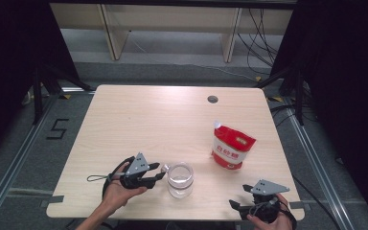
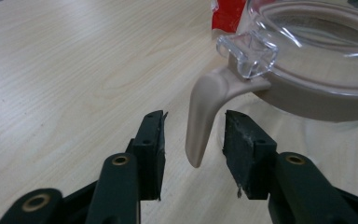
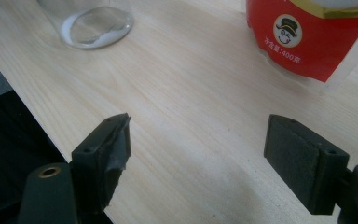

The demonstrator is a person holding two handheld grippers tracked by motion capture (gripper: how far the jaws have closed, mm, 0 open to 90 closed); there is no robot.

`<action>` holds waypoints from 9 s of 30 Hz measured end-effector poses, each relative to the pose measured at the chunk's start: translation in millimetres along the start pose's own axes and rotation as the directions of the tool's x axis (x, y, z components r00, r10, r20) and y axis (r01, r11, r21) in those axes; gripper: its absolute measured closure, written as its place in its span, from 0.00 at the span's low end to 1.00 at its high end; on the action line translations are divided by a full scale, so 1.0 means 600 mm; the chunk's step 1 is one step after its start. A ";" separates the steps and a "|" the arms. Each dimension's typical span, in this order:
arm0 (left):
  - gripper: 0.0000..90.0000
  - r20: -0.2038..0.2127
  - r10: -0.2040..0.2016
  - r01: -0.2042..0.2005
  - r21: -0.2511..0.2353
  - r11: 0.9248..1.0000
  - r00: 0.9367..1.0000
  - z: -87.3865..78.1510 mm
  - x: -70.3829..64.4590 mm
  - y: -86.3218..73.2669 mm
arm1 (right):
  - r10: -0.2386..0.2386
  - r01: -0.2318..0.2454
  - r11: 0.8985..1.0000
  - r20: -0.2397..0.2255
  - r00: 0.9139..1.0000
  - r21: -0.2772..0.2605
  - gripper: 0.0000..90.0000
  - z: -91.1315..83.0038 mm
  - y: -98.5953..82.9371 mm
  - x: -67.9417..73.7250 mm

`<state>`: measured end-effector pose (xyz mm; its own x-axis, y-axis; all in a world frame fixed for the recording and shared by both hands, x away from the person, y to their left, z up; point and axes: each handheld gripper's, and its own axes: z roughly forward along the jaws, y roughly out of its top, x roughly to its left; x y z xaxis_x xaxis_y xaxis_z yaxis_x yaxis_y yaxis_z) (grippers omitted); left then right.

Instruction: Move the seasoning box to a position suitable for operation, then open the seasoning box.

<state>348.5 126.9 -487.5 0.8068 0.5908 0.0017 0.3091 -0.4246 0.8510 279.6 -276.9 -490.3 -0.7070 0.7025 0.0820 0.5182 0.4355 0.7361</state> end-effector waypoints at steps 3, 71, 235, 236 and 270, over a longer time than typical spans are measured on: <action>0.66 0.013 0.029 -0.029 -0.009 1.000 0.999 0.005 0.003 0.005 | 0.010 -0.010 1.000 -0.007 1.000 0.001 0.26 0.001 0.000 0.000; 0.77 0.131 0.088 -0.090 0.011 0.996 0.987 -0.037 -0.049 -0.021 | -0.016 0.016 1.000 -0.006 1.000 -0.022 0.26 0.000 0.003 0.002; 0.36 0.084 -0.085 0.088 -0.041 0.995 0.993 -0.085 -0.051 0.008 | -0.299 0.249 0.918 -0.127 0.946 -0.308 0.97 0.062 0.134 0.111; 0.36 0.082 -0.093 0.096 -0.036 0.995 0.992 -0.088 -0.047 0.000 | -0.302 0.252 0.916 -0.124 0.945 -0.312 0.97 0.063 0.134 0.112; 0.18 0.018 -0.093 0.092 0.015 0.996 0.996 -0.094 -0.049 -0.057 | -0.347 0.274 0.886 -0.145 0.927 -0.374 0.96 0.070 0.160 0.157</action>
<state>285.9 162.7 -487.0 0.7835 0.6153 -0.0863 0.3899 -0.3787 0.8394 283.2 -145.5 -440.1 -0.9045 0.4185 -0.0823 0.0859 0.3676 0.9260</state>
